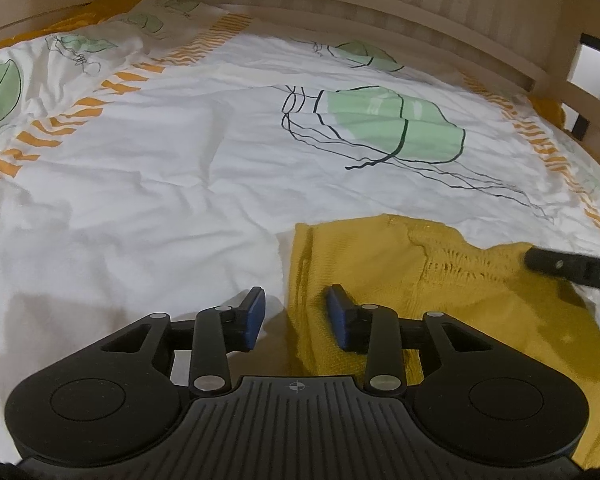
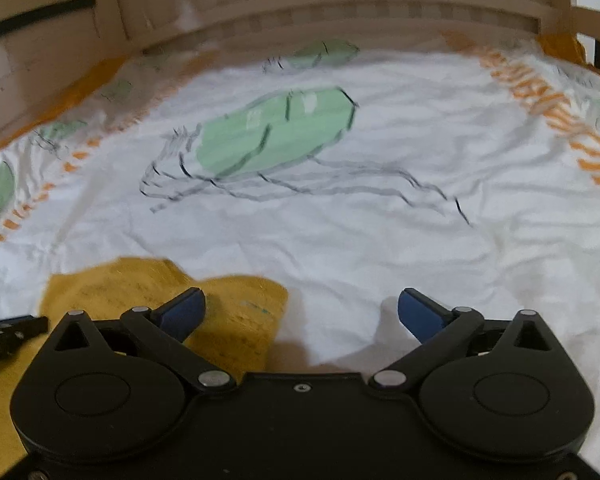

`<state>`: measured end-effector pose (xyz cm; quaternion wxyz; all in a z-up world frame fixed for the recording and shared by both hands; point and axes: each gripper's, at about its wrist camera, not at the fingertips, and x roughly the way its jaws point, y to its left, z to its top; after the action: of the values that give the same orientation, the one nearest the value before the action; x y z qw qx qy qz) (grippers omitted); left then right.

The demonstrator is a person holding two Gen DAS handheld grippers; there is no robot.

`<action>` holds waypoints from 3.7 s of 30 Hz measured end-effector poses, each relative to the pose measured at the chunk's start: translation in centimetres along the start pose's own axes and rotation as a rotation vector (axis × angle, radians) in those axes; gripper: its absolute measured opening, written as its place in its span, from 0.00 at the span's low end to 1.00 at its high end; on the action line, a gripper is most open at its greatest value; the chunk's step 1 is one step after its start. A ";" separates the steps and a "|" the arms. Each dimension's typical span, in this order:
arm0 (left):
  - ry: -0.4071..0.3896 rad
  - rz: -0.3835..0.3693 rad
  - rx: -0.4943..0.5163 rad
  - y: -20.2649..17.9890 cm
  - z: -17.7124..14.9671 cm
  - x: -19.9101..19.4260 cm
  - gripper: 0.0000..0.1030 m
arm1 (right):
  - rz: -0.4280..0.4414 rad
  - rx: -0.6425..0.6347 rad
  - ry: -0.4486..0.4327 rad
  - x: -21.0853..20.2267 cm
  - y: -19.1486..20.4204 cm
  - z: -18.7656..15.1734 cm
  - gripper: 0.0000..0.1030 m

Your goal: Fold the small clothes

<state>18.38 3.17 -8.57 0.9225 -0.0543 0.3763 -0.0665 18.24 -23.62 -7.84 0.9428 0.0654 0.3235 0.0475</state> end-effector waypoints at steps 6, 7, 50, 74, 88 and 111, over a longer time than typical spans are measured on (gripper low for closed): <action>-0.002 -0.003 -0.006 0.1 0.0 0.0 0.35 | 0.012 -0.108 0.046 1.2 2.6 0.5 0.99; -0.001 -0.004 -0.008 0.2 0.0 0.0 0.35 | 0.008 -0.124 0.060 1.7 2.9 0.5 0.99; -0.144 0.129 0.096 -3.8 -4.0 -17.6 0.42 | -0.023 0.039 0.026 -15.9 4.3 -6.0 0.99; 0.027 0.110 0.054 -4.4 -7.4 -18.6 0.48 | -0.026 0.096 0.027 -19.9 6.0 -9.5 0.99; 0.036 0.120 0.044 -4.5 -7.1 -18.3 0.78 | -0.033 0.103 0.029 -19.8 6.1 -9.8 0.99; 0.022 0.160 0.080 -5.2 -6.5 -19.6 0.78 | -0.065 0.082 0.068 -19.9 6.7 -9.6 0.99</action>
<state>-0.49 0.95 1.08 0.9222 0.0136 0.3864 -0.0084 -3.65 -18.71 -2.27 0.9288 0.0918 0.3589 0.0055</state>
